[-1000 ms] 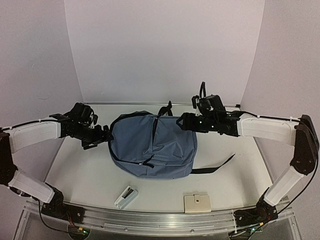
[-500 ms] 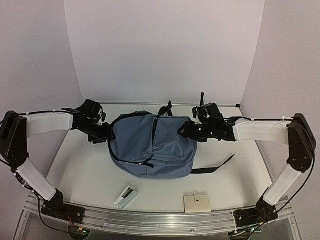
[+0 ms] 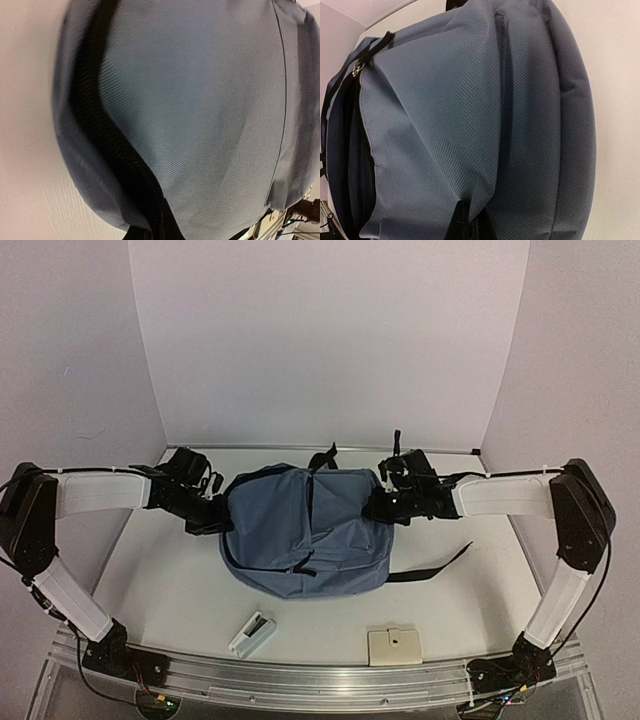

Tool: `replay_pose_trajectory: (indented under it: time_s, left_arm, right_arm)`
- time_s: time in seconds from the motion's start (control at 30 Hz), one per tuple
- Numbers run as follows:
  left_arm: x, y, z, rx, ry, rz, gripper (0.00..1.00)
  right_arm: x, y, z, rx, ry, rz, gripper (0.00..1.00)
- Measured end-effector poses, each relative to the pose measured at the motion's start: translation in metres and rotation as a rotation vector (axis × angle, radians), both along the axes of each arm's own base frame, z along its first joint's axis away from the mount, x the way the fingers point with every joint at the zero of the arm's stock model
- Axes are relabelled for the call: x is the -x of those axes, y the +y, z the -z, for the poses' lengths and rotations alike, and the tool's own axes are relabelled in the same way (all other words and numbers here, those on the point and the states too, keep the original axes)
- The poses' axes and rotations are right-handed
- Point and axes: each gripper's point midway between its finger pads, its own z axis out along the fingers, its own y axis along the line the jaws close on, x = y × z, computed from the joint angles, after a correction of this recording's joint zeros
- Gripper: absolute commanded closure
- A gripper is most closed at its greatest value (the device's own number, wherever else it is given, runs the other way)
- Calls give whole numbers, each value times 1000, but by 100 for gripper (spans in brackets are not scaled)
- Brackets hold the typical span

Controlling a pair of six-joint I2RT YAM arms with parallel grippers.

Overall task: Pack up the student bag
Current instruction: Adjust the student bag at the center of the board.

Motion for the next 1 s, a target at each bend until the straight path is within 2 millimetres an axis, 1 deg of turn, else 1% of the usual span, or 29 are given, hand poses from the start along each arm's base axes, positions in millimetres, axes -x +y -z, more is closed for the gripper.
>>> replay_pose_trajectory:
  time_s: [0.07,0.1,0.13,0.17,0.2,0.27,0.33,0.4,0.47,0.57,0.67,0.73,0.77,0.83,0.9,1.0]
  left_arm:
    - [15,-12,6,-1,15,37,99]
    - [23,-18,8,1,26,53,97]
    - [32,-22,10,4,37,68,91]
    - [39,-24,10,8,43,75,82]
    - [45,-26,10,13,48,80,72]
    - [54,-25,5,18,58,76,49]
    - [59,-18,-4,11,51,53,34]
    - [59,-8,-18,-6,20,16,26]
    - [58,-1,-35,-18,-15,-15,23]
    - [45,0,-71,-8,-96,-44,21]
    - [30,-9,-104,34,-169,-53,19]
    - [21,-19,-117,62,-199,-46,18]
    - [17,-25,-121,74,-207,-40,18]
    - [8,-43,-120,87,-205,-23,17]
    - [-1,-62,-112,87,-190,-7,15]
    - [-11,-93,-91,72,-156,30,15]
  right_arm:
    - [-12,-2,-3,14,-20,-4,100]
    - [-18,-4,-4,20,-30,-5,99]
    - [-24,-5,-5,26,-39,-5,93]
    - [-31,-7,-8,33,-52,-5,86]
    - [-37,-8,-9,37,-62,-4,79]
    - [-46,-11,-15,51,-92,-5,66]
    - [-53,-13,-23,63,-123,-7,62]
    - [-57,-15,-30,75,-149,-8,60]
    - [-56,-18,-36,94,-167,-10,59]
    - [-52,-26,-55,106,-203,-3,56]
    - [-40,-34,-81,103,-247,5,54]
    - [-33,-38,-99,97,-281,14,52]
    - [-29,-39,-106,93,-295,18,51]
    - [-21,-40,-118,85,-320,21,50]
    - [-12,-38,-125,82,-332,16,50]
    - [-2,-32,-127,85,-339,7,50]
